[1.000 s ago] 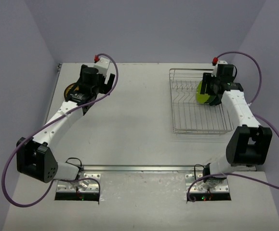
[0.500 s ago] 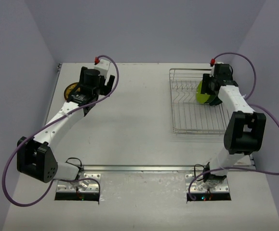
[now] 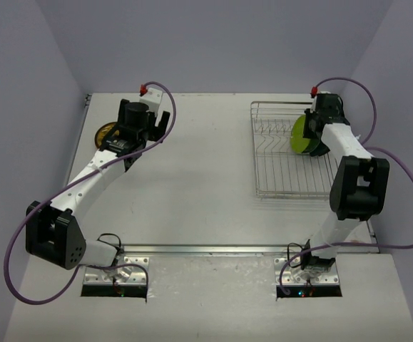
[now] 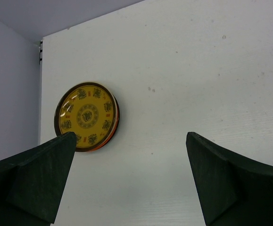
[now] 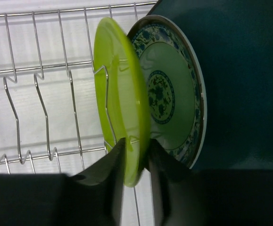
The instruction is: Unload the plates from the dish rack
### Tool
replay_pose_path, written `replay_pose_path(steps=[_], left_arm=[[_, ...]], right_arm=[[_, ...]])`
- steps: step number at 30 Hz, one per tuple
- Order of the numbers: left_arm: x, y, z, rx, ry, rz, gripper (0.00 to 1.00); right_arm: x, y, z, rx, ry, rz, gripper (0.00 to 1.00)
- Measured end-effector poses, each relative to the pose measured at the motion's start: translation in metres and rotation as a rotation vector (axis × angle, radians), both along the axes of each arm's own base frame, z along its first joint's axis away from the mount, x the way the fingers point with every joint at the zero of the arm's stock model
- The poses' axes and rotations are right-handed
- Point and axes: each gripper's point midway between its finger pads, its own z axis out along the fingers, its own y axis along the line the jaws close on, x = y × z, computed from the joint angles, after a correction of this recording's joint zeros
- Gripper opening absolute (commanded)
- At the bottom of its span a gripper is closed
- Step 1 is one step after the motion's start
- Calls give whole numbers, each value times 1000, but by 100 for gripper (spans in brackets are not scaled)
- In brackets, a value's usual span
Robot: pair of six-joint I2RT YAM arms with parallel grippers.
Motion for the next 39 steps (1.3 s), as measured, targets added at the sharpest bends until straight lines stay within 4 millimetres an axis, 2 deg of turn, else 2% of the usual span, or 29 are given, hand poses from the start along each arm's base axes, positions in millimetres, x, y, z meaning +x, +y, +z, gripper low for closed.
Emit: replay_pose_path(steps=[4,9,12,14,17,22,25,27,29,31,34,37,39], left_arm=[[0,1,0,1,-1,8,100],[0,1,0,-4,-1,12,100],[0,1,0,-12,-2,15,100],[0,0,1,-23,-1,17,100],[0,-5,5,-50,-2,5,100],[2,-29,25,-147,-18,-94,100],[-10,-62,37,-257,-10,-263,100],[-23,-85,50,-338,-7,-376,100],[-36,-108,68,-430,-5,-488,100],[-45,-125,83,-504,-2,-574,100],[-58,-144,93,-594,34,-671,96],[-66,-160,87,-663,102,-737,88],[-69,-170,77,-688,151,-762,83]], right_arm=[[5,-1,7,-11,-18,5,0],[4,-12,17,-48,-12,-10,0],[3,-14,33,-65,-28,-6,0],[0,-16,52,-90,-55,-5,0],[-1,-17,93,-130,-132,-2,0],[-3,5,170,-135,-311,83,0],[-15,35,203,-57,-399,201,0],[-26,60,218,25,-437,300,0],[-40,89,223,121,-458,406,0],[-56,123,218,211,-444,515,0],[-85,189,194,327,-371,697,0],[-120,250,167,428,-264,866,0],[-136,270,160,475,-214,921,0]])
